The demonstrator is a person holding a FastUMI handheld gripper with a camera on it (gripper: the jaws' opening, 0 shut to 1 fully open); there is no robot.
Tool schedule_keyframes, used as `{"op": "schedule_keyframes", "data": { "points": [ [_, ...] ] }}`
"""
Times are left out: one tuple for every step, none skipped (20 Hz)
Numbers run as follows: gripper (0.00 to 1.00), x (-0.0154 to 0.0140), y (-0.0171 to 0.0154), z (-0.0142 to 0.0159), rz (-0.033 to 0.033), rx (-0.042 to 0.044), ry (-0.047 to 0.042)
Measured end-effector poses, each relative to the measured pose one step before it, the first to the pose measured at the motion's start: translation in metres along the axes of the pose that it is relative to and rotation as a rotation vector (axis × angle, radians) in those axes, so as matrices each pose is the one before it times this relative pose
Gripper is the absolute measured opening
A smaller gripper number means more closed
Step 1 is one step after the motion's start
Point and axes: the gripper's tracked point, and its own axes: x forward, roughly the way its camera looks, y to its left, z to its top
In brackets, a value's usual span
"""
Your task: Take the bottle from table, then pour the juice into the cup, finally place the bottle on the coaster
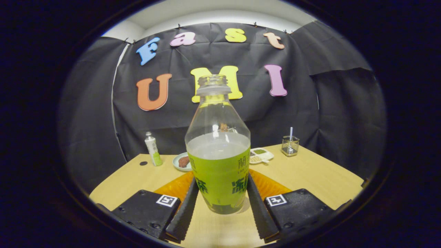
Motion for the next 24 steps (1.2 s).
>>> {"op": "schedule_keyframes", "data": {
  "points": [
    [0.79, 0.0054, -0.00252, -0.00699, -0.00791, -0.00262, 0.00842],
    [0.79, 0.00663, -0.00061, -0.00641, -0.0013, -0.00268, 0.00728],
    [0.79, 0.00525, -0.00217, -0.00385, -0.00008, -0.00425, 0.00324],
    [0.79, 0.0057, -0.0017, -0.00257, -0.00347, -0.00677, 0.00427],
    [0.79, 0.00703, -0.00244, -0.00263, -0.00734, -0.00889, 0.00726],
    [0.79, 0.00786, -0.00323, -0.0029, -0.00723, -0.00889, 0.00655],
    [0.79, 0.00615, -0.00214, -0.00269, -0.00664, -0.00189, 0.00473],
    [0.79, 0.00541, -0.00164, -0.00342, -0.00547, 0.00014, 0.00399],
    [0.79, 0.00543, -0.00213, -0.00274, -0.00498, -0.00107, 0.00448],
    [0.79, 0.00494, -0.00182, -0.00298, -0.00317, -0.00085, 0.00335],
    [0.79, 0.00434, -0.00017, -0.00257, 0.0046, 0.00123, 0.0023],
    [0.79, 0.00482, -0.00036, -0.00205, 0.00497, 0.00475, 0.00453],
    [0.79, 0.00584, -0.00013, -0.00255, 0.00012, 0.00381, 0.00757],
    [0.8, 0.00432, -0.00004, -0.0056, 0.00092, -0.00088, 0.01156],
    [0.8, 0.00402, -0.00255, -0.0042, -0.00342, -0.00453, 0.01074],
    [0.8, 0.00347, -0.00079, -0.00397, -0.0063, -0.00514, 0.01274],
    [0.8, 0.00268, 0.00048, -0.00333, -0.00033, -0.0015, 0.00909],
    [0.8, 0.00224, 0.00068, -0.00207, 0.0064, -0.00097, 0.00351],
    [0.8, 0.00238, 0.00128, -0.0014, 0.00281, 0.00003, 0.00036],
    [0.8, 0.00086, -0.00018, -0.00212, 0.00269, -0.0009, 0.00067],
    [0.8, 0.00162, 0.00034, -0.00148, 0.00126, -0.00106, 0.00258],
    [0.8, 0.00228, 0.00068, -0.00124, 0.00213, -0.0037, 0.00148],
    [0.81, 0.0014, 0.00133, -0.00023, 0.00307, -0.00462, 0.00094],
    [0.81, 0.00162, 0.00134, -0.00115, 0.00266, -0.00594, 0.00333]
  ]
}}
